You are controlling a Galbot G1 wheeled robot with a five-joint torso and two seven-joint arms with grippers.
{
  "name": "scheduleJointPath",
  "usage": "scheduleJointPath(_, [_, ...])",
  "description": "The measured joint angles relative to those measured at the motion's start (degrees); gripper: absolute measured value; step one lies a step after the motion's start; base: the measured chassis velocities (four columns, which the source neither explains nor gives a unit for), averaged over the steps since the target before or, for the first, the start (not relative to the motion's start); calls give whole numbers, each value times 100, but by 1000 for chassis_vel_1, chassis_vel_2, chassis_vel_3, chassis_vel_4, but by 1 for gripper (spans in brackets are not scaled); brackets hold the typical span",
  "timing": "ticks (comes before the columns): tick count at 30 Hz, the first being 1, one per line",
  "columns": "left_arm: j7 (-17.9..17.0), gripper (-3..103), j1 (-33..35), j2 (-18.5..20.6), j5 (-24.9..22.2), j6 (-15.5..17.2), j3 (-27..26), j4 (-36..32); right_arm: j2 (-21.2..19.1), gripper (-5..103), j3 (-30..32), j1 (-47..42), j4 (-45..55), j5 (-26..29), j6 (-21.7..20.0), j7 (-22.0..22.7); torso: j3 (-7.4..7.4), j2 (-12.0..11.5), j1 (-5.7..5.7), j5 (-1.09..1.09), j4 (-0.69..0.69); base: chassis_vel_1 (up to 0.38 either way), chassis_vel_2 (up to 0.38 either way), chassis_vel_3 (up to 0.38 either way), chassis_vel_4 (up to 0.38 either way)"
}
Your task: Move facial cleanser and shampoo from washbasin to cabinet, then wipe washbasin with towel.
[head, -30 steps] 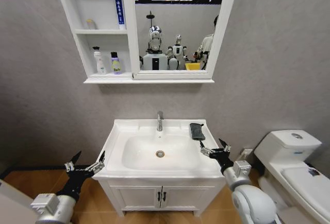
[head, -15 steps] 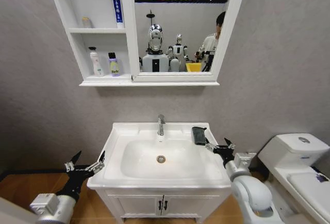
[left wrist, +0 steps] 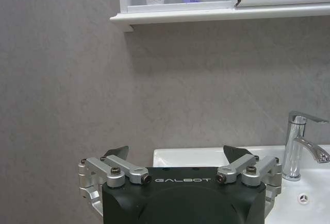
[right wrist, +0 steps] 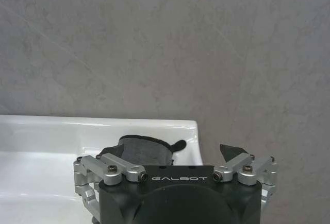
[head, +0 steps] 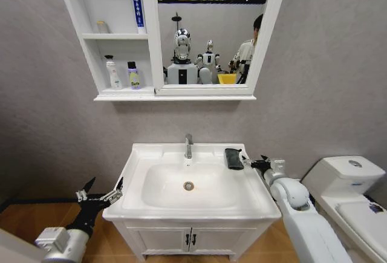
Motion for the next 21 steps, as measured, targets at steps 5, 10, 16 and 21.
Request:
scheduleJointPath(5, [-1, 100, 0, 0, 0, 0, 0, 0, 218, 100, -265, 254, -232, 158, -216, 338, 0, 0, 0, 0, 0, 0, 0, 0, 0])
scheduleJointPath(10, [-2, 100, 0, 0, 0, 1, 0, 0, 246, 100, -356, 377, -323, 319, -495, 695, 0, 0, 0, -1, 0, 0, 0, 0, 0])
scheduleJointPath(16, [-2, 100, 0, 0, 0, 2, 0, 0, 117, 100, -444, 483, -496, 307, -512, 843, 0, 0, 0, 0, -1, 0, 0, 0, 0])
scheduleJointPath(21, [-2, 100, 0, 0, 0, 2, 0, 0, 84, 100, -529, 652, -750, 301, -512, 688, 0, 0, 0, 0, -1, 0, 0, 0, 0])
